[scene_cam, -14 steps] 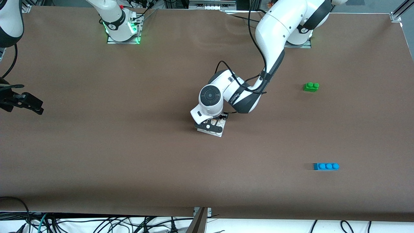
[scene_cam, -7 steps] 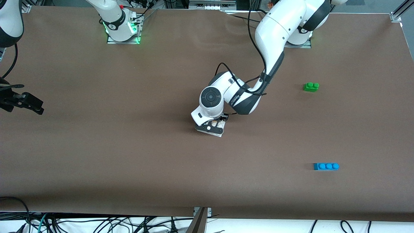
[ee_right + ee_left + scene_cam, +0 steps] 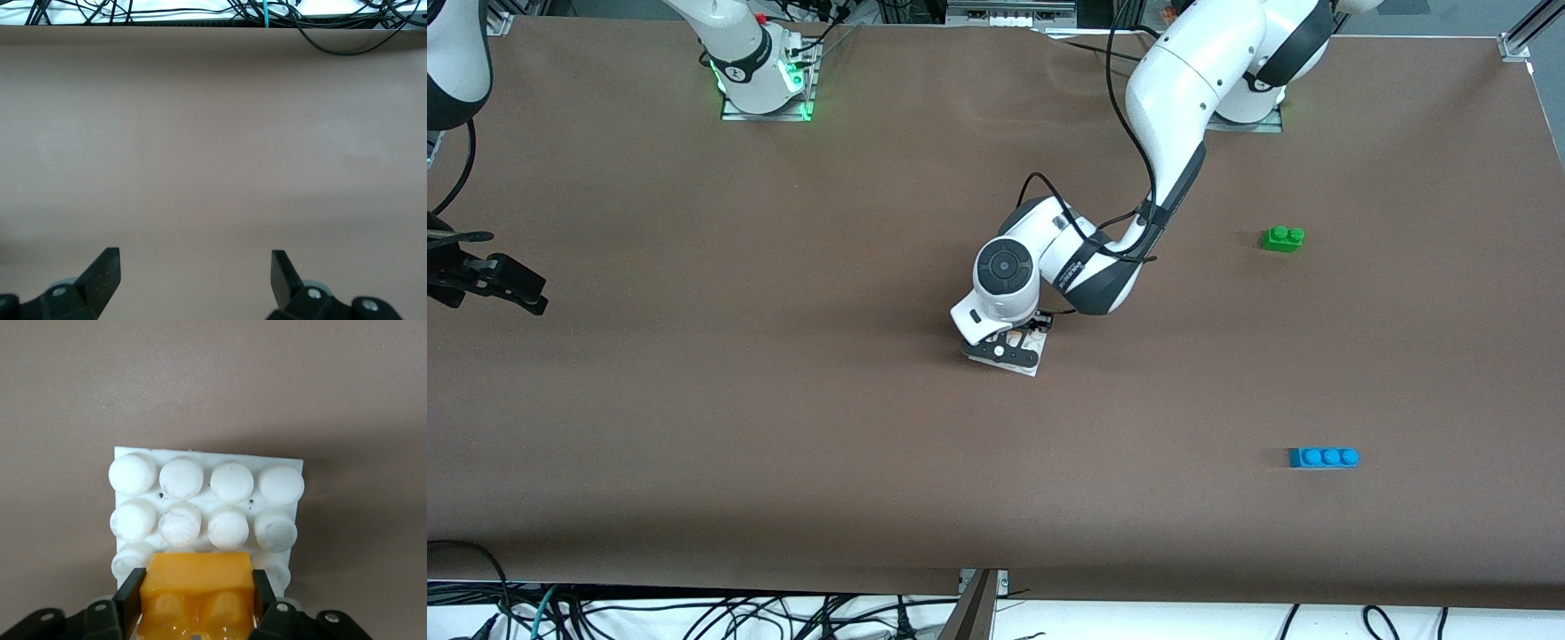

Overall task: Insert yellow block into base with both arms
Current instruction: 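Press the yellow brick onto the plate studs with the left gripper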

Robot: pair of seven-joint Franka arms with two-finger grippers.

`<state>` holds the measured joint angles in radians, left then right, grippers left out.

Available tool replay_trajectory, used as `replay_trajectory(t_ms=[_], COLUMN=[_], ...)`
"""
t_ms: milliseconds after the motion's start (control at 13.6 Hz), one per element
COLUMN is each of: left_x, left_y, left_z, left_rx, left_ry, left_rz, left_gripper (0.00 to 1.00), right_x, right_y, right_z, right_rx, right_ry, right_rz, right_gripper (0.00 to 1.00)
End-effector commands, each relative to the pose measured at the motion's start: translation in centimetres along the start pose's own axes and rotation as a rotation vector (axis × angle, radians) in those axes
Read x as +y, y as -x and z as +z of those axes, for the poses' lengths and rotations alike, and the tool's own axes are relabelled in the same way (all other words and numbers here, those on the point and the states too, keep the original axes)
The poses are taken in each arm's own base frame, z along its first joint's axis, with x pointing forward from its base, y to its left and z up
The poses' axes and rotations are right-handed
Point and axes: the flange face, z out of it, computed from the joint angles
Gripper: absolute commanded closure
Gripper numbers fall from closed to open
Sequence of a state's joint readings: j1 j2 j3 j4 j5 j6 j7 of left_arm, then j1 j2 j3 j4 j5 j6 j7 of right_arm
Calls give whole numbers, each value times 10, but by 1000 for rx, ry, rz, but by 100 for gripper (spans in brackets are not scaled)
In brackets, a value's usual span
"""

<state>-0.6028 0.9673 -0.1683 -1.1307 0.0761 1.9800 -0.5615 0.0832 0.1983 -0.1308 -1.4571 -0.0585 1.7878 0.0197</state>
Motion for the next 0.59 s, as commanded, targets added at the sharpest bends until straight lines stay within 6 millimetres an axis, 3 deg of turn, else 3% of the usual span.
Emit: replay_trajectory(t_ms=[0,442,516], left_x=[4,5,4], left_y=[-3,-2,-3], left_z=[8,12,11], left_rx=[13,8,9], left_ry=[-3,-7,-6], left_rz=[-4,-1,-4], left_gripper=[71,70,63], right_x=[2,2,1], right_y=[4,4,4], right_z=[-4,-4,-4], right_rx=[5,5,5], right_ry=[-18,-18,-19], right_rz=[-9,-9,-11], right_gripper=[0,0,0])
